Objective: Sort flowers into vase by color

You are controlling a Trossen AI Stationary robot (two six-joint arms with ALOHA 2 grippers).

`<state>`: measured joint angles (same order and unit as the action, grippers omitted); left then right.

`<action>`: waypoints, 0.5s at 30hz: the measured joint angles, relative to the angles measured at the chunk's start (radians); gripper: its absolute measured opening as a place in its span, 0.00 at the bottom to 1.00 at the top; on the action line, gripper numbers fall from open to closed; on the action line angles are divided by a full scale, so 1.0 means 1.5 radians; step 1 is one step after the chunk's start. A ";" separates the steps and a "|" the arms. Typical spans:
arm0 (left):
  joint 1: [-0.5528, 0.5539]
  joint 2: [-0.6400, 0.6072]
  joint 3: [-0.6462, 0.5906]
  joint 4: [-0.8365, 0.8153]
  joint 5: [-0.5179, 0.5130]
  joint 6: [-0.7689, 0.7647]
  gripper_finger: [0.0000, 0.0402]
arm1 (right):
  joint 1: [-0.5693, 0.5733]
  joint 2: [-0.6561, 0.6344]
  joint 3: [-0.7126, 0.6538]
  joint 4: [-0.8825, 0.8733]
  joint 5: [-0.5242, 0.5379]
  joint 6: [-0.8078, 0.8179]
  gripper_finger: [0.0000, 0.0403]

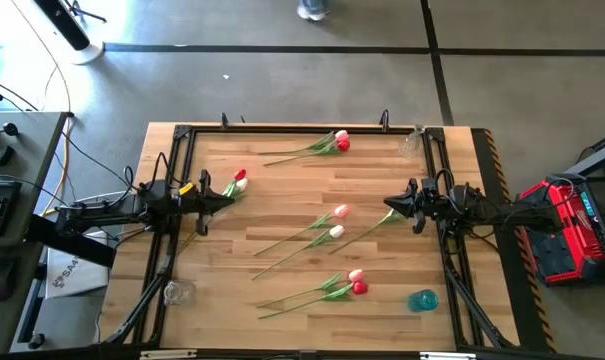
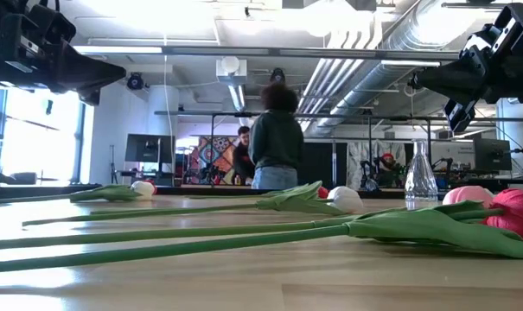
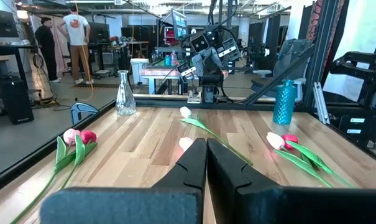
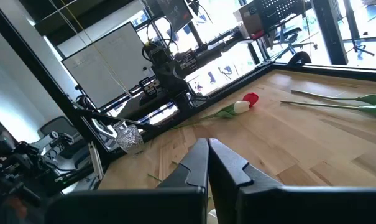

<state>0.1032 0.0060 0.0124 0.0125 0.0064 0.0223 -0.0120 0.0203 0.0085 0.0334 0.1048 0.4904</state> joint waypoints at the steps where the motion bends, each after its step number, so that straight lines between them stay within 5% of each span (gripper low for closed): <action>1: 0.000 0.000 0.000 0.000 -0.003 0.013 0.00 | 0.000 0.000 0.000 0.000 0.000 0.000 0.00; 7: 0.000 0.000 0.000 0.017 -0.076 0.039 0.00 | 0.000 0.000 0.000 0.000 0.000 0.000 0.00; 15: 0.000 0.000 0.000 0.019 -0.086 0.040 0.00 | 0.000 0.000 0.000 0.000 0.000 0.000 0.00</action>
<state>0.1032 0.0063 0.0128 0.0410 -0.1224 0.0826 -0.0122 0.0202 0.0086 0.0334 0.1049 0.4902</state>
